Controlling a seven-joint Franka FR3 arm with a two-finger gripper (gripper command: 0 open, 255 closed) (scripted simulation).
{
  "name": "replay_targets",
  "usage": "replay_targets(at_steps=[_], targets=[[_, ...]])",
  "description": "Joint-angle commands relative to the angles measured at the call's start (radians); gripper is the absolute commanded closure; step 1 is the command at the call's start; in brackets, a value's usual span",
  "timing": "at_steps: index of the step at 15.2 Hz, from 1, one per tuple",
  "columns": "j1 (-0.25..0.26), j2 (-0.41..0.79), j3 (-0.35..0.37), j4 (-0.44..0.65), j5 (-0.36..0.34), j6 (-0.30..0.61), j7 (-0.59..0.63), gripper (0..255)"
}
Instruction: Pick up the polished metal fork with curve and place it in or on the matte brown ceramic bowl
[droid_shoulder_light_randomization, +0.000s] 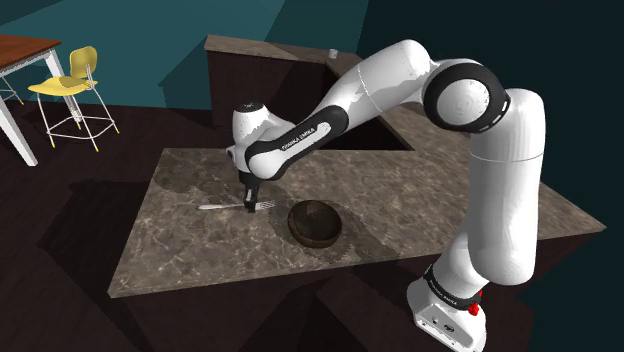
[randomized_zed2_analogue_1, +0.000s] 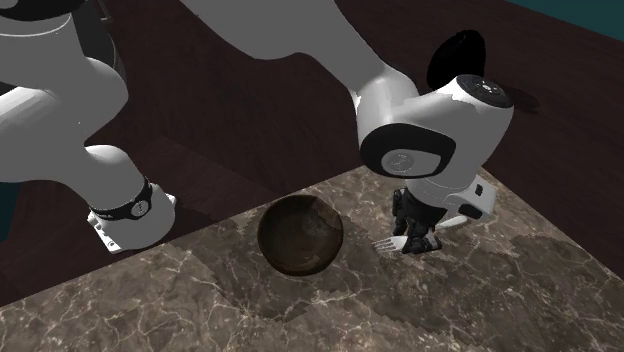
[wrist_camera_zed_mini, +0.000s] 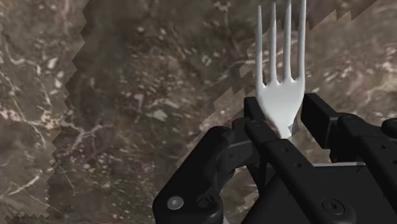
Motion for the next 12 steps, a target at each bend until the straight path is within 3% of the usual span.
replay_targets(at_steps=[1,12], targets=[[-0.002,-0.017,0.003,0.004,0.005,-0.022,-0.003,255],[-0.01,-0.105,0.015,0.035,0.031,-0.139,-0.023,255]])
